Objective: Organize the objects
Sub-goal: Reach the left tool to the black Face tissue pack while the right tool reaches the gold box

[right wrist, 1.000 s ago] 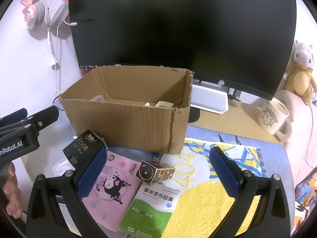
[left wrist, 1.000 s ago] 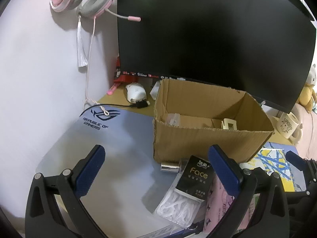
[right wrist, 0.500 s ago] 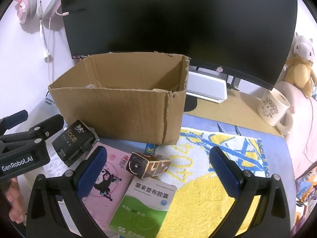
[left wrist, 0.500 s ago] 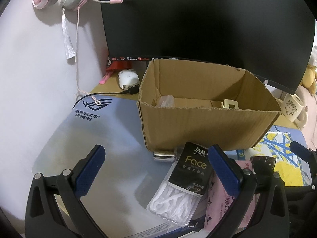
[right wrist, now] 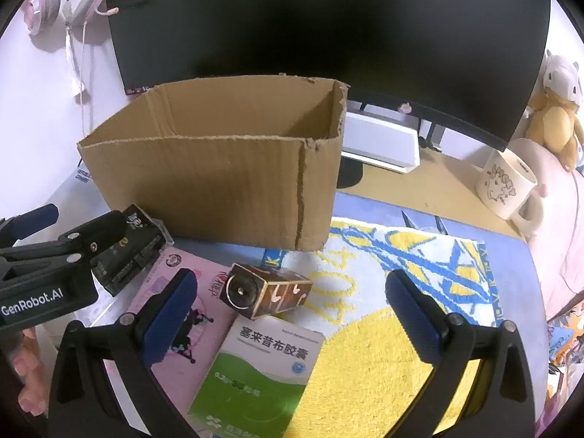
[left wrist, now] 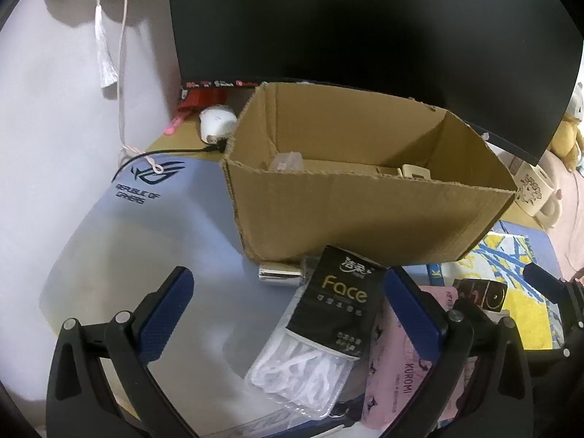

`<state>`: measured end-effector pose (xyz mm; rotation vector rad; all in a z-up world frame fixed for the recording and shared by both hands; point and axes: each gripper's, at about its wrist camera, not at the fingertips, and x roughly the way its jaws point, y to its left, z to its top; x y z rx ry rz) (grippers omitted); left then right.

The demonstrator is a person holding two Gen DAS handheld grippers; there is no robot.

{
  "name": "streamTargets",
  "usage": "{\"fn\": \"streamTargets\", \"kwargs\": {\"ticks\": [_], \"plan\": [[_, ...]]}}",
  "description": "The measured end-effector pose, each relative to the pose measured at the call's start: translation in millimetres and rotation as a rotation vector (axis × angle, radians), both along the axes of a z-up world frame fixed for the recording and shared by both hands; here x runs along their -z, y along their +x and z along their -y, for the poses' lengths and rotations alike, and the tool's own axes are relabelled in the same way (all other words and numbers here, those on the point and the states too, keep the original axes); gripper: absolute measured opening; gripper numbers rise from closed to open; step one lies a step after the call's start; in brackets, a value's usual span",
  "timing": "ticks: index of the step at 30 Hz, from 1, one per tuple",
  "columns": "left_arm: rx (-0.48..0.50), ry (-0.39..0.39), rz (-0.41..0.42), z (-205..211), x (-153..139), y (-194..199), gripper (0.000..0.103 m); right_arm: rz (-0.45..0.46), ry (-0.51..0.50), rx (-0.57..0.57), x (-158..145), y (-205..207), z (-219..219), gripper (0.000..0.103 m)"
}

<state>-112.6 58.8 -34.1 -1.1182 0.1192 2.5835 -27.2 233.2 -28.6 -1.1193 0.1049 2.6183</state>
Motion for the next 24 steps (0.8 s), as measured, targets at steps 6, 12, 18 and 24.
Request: {"fn": "streamTargets", "kwargs": {"ticks": [6,12,18,24], "plan": [[0.024,0.017,0.043,-5.4,6.9,-3.2,0.103,0.021,-0.007,0.002,4.0,-0.9,-2.2,0.103],[0.009,0.004,0.093,-5.9,14.0,-9.3,0.103,0.027,-0.014,0.004,5.6,-0.5,-4.2,0.103],[-0.014,-0.030,0.092,-6.7,17.2,-11.9,0.103,0.017,-0.018,0.004,4.2,0.5,-5.1,0.103],[0.002,-0.047,0.088,-10.5,17.5,-9.5,0.103,0.030,-0.019,0.008,6.1,-1.2,-5.9,0.103]]}}
